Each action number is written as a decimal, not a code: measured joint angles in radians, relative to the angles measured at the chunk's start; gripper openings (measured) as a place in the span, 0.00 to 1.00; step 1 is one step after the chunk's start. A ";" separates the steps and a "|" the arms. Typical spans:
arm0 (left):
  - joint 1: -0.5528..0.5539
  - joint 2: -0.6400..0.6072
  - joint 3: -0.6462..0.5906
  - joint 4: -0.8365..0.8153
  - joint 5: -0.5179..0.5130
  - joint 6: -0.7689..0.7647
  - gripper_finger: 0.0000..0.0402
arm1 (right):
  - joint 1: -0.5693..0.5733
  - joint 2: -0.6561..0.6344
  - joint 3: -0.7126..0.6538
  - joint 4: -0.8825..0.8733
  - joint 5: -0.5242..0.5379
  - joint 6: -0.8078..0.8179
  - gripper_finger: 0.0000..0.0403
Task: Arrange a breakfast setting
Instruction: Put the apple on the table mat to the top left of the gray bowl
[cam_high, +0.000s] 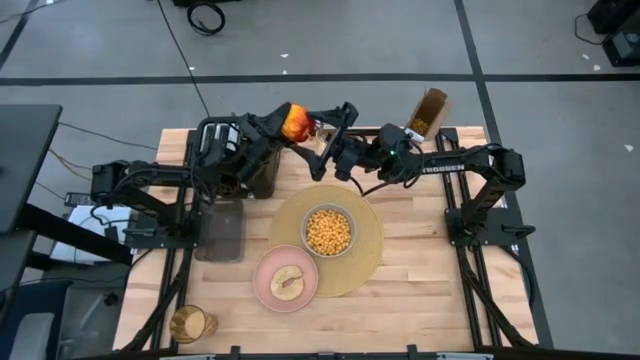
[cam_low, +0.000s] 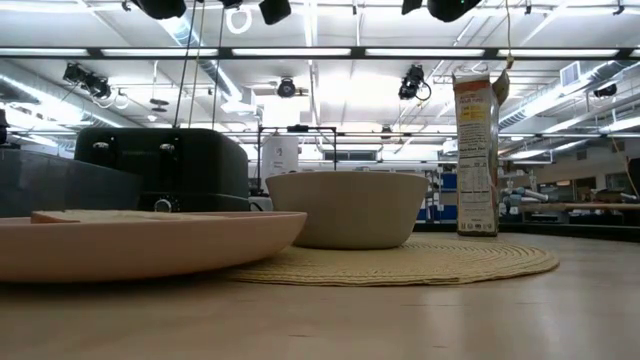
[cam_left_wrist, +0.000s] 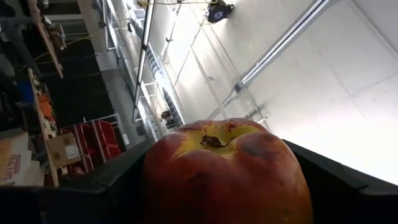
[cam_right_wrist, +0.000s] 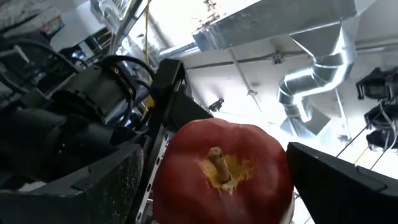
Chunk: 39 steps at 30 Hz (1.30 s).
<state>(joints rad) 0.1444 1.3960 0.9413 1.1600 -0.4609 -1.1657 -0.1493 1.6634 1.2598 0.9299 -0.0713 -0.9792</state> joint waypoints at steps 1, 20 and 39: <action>0.000 0.000 0.000 0.007 0.004 0.002 0.79 | 0.000 0.000 0.001 -0.002 0.000 -0.018 0.97; 0.002 0.000 0.001 0.081 0.067 0.089 0.79 | -0.011 -0.012 -0.003 0.006 0.023 -0.069 0.97; 0.023 -0.002 0.003 0.055 0.168 0.395 0.79 | 0.005 -0.015 -0.005 0.011 0.094 -0.099 0.97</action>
<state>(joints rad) 0.1673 1.3945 0.9443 1.2151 -0.2931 -0.7704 -0.1445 1.6484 1.2552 0.9405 0.0226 -1.0778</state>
